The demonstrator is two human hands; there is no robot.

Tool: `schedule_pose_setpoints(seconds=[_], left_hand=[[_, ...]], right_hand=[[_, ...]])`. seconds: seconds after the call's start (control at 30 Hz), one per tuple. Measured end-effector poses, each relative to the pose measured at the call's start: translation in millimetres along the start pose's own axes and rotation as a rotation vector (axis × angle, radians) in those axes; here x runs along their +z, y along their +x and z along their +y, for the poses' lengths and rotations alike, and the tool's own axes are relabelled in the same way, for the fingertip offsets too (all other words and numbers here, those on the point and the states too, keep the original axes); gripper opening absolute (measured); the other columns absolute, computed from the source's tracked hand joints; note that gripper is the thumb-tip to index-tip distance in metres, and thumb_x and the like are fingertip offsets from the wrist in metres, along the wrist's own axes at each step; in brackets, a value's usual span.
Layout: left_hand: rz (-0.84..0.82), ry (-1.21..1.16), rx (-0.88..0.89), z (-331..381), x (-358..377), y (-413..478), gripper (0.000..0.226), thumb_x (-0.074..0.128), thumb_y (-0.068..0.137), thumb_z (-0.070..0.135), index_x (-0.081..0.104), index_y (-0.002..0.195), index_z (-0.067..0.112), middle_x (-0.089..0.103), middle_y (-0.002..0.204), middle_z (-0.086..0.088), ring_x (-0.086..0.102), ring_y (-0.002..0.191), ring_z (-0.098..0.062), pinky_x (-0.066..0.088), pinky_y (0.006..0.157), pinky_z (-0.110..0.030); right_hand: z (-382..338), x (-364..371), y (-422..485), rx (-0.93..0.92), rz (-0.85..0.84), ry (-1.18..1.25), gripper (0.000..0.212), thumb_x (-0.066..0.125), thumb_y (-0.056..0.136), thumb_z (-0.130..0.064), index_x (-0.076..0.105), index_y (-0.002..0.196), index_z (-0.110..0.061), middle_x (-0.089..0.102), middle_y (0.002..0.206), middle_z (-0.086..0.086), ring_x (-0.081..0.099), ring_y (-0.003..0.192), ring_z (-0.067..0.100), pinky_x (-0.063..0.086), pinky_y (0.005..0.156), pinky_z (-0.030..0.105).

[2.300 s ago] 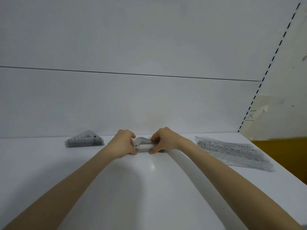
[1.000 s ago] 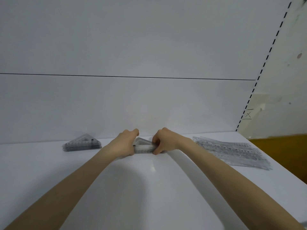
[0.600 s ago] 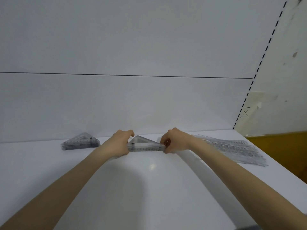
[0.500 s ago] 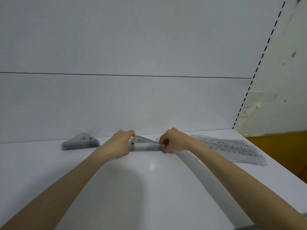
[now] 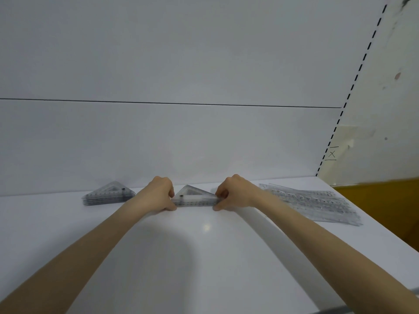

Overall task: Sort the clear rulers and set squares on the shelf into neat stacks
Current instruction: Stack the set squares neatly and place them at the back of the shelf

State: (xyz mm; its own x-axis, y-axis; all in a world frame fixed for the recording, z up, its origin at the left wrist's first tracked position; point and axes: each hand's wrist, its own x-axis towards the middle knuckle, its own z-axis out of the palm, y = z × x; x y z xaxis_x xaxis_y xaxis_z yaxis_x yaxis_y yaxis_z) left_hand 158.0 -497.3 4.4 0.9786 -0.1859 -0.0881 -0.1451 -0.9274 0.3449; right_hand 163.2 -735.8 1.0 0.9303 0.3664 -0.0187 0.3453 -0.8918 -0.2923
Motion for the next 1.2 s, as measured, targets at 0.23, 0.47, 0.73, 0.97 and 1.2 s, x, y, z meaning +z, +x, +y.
schedule_pose_setpoints(seconds=[0.23, 0.47, 0.73, 0.97, 1.2], left_hand=[[-0.033, -0.033, -0.044, 7, 2, 7, 0.035, 0.072, 0.071, 0.004, 0.05, 0.044, 0.009, 0.059, 0.046, -0.002, 0.052, 0.043, -0.013, 0.042, 0.046, -0.016], [-0.033, -0.019, -0.038, 5, 4, 7, 0.026, 0.07, 0.072, 0.005, 0.056, 0.051, 0.008, 0.06, 0.047, -0.002, 0.051, 0.042, -0.013, 0.041, 0.046, -0.017], [-0.006, 0.015, -0.016, 5, 4, 8, 0.023, 0.072, 0.063, 0.013, 0.049, 0.064, 0.015, 0.044, 0.063, -0.006, 0.035, 0.055, -0.019, 0.025, 0.049, -0.025], [-0.01, -0.029, 0.0, 5, 4, 8, 0.022, 0.068, 0.068, 0.005, 0.051, 0.054, 0.008, 0.046, 0.049, -0.004, 0.038, 0.04, -0.016, 0.027, 0.04, -0.018], [-0.044, -0.016, 0.002, 10, -1, 7, 0.026, 0.07, 0.07, 0.005, 0.054, 0.049, 0.01, 0.052, 0.045, 0.0, 0.04, 0.028, -0.004, 0.03, 0.034, -0.013]], right_hand=[[-16, 8, 9, 0.032, 0.037, -0.08, 0.035, 0.076, 0.071, -0.027, 0.047, 0.053, -0.016, 0.042, 0.055, 0.002, 0.043, 0.062, 0.023, 0.029, 0.048, 0.027], [-13, 8, 10, 0.015, 0.007, -0.056, 0.028, 0.073, 0.071, -0.025, 0.052, 0.06, -0.011, 0.042, 0.054, 0.003, 0.04, 0.058, 0.021, 0.028, 0.049, 0.027], [-41, -1, 16, -0.162, 0.042, 0.004, 0.046, 0.078, 0.073, -0.043, 0.061, 0.114, -0.029, 0.051, 0.125, -0.003, 0.051, 0.111, 0.019, 0.045, 0.085, 0.035], [-59, 19, 39, -0.099, -0.015, -0.145, 0.024, 0.072, 0.075, -0.031, 0.065, 0.082, -0.009, 0.059, 0.112, 0.005, 0.059, 0.09, 0.025, 0.04, 0.061, 0.029], [-58, 23, 46, -0.084, 0.012, -0.129, 0.025, 0.078, 0.07, -0.032, 0.06, 0.077, -0.016, 0.062, 0.104, 0.003, 0.059, 0.088, 0.025, 0.033, 0.057, 0.026]])
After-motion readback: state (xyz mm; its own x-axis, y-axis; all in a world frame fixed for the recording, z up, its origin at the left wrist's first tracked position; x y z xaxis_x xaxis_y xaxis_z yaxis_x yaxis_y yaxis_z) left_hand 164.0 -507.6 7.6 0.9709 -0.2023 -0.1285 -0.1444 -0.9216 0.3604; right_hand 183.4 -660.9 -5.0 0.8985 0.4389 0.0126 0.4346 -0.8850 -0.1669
